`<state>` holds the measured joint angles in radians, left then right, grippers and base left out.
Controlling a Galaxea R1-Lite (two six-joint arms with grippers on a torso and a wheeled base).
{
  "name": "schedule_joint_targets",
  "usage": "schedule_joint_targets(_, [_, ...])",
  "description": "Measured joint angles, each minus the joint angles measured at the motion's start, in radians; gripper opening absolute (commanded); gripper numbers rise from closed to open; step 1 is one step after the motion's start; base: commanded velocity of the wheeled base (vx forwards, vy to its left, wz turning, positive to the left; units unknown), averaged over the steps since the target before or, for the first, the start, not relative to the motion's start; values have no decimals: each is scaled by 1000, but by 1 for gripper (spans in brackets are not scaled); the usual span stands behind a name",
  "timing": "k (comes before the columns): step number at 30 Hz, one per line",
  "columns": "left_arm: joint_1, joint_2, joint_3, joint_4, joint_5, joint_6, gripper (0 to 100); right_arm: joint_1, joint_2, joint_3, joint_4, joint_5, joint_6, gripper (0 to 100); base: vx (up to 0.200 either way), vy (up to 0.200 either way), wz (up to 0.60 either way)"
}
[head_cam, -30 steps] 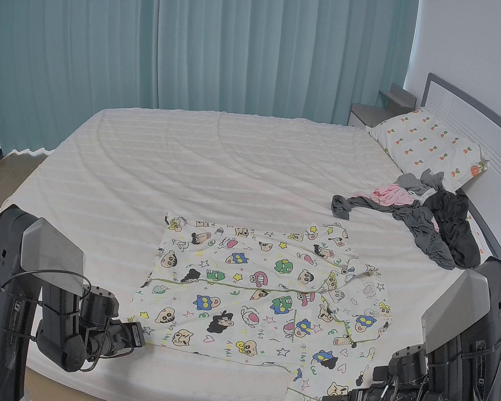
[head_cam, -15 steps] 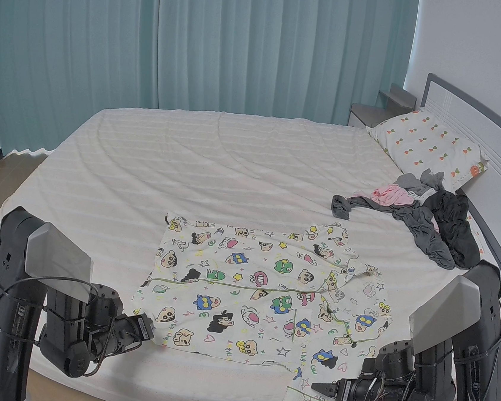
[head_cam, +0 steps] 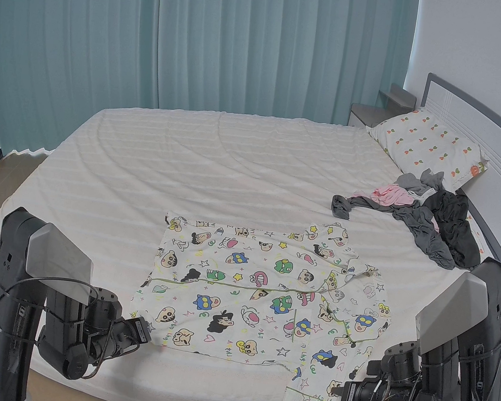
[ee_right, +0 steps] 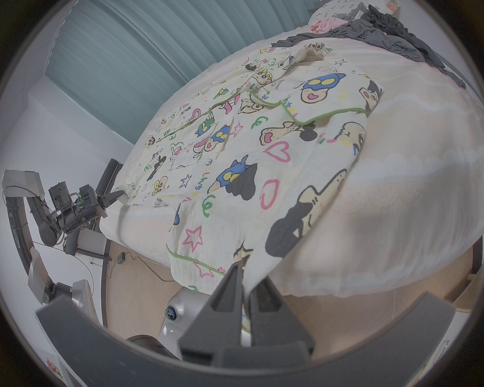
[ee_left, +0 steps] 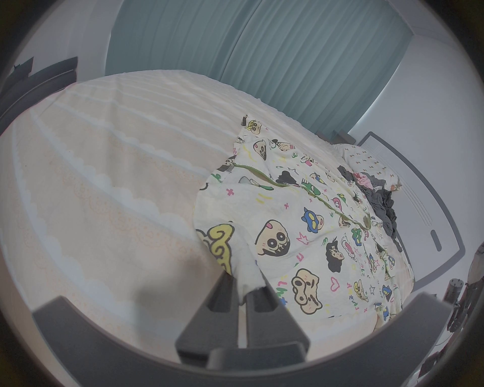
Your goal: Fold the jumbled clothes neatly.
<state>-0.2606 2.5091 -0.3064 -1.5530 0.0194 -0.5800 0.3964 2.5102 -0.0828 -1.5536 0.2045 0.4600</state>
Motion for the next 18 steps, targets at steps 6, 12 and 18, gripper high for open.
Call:
schedule_joint_targets(6, [-4, -1, 32, 0, 1, 5, 0, -3, -16, 39, 0, 60, -2, 0, 0, 0, 0])
schedule_joint_targets(12, [0, -14, 75, 0, 1, 5, 0, -20, -38, 62, 1, 82, -10, 0, 0, 0, 0])
schedule_joint_targets(18, [9, -24, 87, 0, 6, 3, 0, -30, -40, 65, 1, 82, -10, 0, 0, 0, 0])
